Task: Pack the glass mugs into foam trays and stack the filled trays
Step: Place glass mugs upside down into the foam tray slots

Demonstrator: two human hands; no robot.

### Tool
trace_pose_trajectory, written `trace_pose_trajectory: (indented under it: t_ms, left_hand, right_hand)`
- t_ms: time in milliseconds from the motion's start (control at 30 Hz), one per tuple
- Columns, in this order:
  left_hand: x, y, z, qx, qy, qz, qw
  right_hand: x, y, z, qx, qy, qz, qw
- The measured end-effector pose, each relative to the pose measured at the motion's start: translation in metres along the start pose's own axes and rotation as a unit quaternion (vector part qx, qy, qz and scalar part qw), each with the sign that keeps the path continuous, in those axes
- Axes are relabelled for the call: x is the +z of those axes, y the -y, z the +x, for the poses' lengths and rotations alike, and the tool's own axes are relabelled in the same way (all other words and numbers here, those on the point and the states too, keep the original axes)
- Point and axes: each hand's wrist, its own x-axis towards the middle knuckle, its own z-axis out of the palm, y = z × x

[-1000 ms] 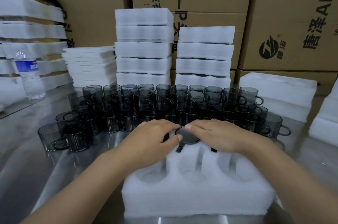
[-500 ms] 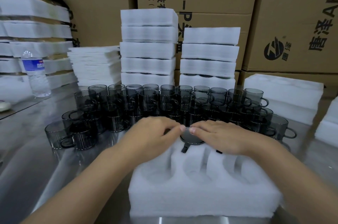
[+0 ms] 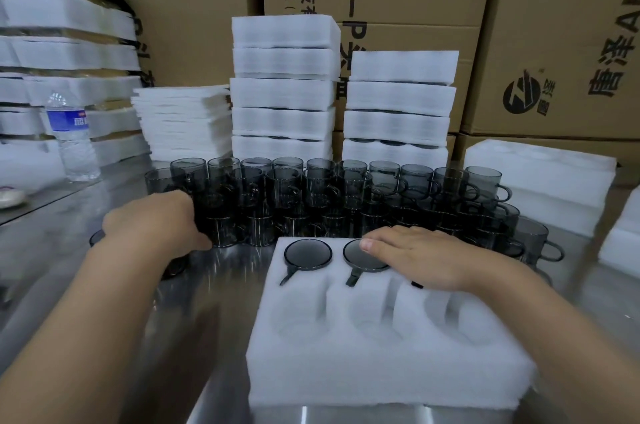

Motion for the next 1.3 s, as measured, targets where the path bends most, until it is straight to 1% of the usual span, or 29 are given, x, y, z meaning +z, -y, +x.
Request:
trace_pose_trajectory:
  t_ms: [133, 233, 333, 433, 533, 600, 667, 767, 833, 933, 1033, 1100, 1200, 1300]
  left_hand:
    - [0.008, 0.001, 0.001, 0.027, 0.065, 0.036, 0.997]
    - [0.009, -0.003, -0.003, 0.058, 0.095, 0.057, 0.992]
    - [0.010, -0.008, -0.007, 0.081, 0.112, 0.049, 0.989]
    - [0.012, -0.014, -0.011, 0.091, 0.109, 0.044, 0.989]
    - [0.012, -0.018, -0.015, 0.084, 0.081, 0.074, 0.990]
    - [0.011, -0.019, -0.015, 0.081, 0.039, 0.079, 0.993]
    - [0.008, -0.020, -0.016, 0.093, -0.004, 0.057, 0.994]
    - [0.003, -0.026, -0.025, 0.117, -0.047, 0.013, 0.992]
    - [0.001, -0.031, -0.033, 0.133, -0.104, -0.012, 0.986]
    - [-0.001, -0.038, -0.039, 0.160, -0.194, -0.048, 0.967]
    - [0.000, -0.044, -0.040, 0.213, -0.274, -0.087, 0.934]
    - [0.002, -0.049, -0.044, 0.280, -0.324, -0.124, 0.895]
    - [0.001, -0.056, -0.055, 0.398, -0.358, -0.142, 0.833]
    - [0.004, -0.064, -0.060, 0.445, -0.371, -0.123, 0.806]
  right_hand:
    - [-0.001, 0.001, -0.001, 0.000, -0.003, 0.002, 1.000]
    - [-0.001, 0.002, -0.002, 0.001, -0.005, 0.000, 1.000]
    - [-0.001, 0.003, -0.003, 0.002, -0.005, 0.000, 1.000]
    - [-0.002, 0.004, -0.004, 0.001, -0.003, -0.001, 1.000]
    - [-0.002, 0.004, -0.004, 0.003, -0.002, -0.002, 1.000]
    - [-0.002, 0.005, -0.005, 0.004, -0.003, -0.003, 1.000]
    - [-0.002, 0.005, -0.005, 0.005, -0.002, -0.001, 1.000]
    - [-0.002, 0.005, -0.004, 0.007, -0.003, 0.002, 1.000]
    - [-0.002, 0.005, -0.003, 0.006, -0.002, 0.000, 1.000]
    - [-0.002, 0.004, -0.002, 0.004, -0.004, -0.001, 1.000]
    - [-0.003, 0.001, -0.002, -0.004, -0.006, 0.017, 1.000]
    - [-0.004, -0.001, -0.003, -0.010, -0.020, 0.076, 0.997]
    - [-0.009, 0.000, -0.004, -0.022, -0.089, 0.208, 0.974]
    - [-0.016, 0.006, -0.006, -0.041, -0.138, 0.300, 0.943]
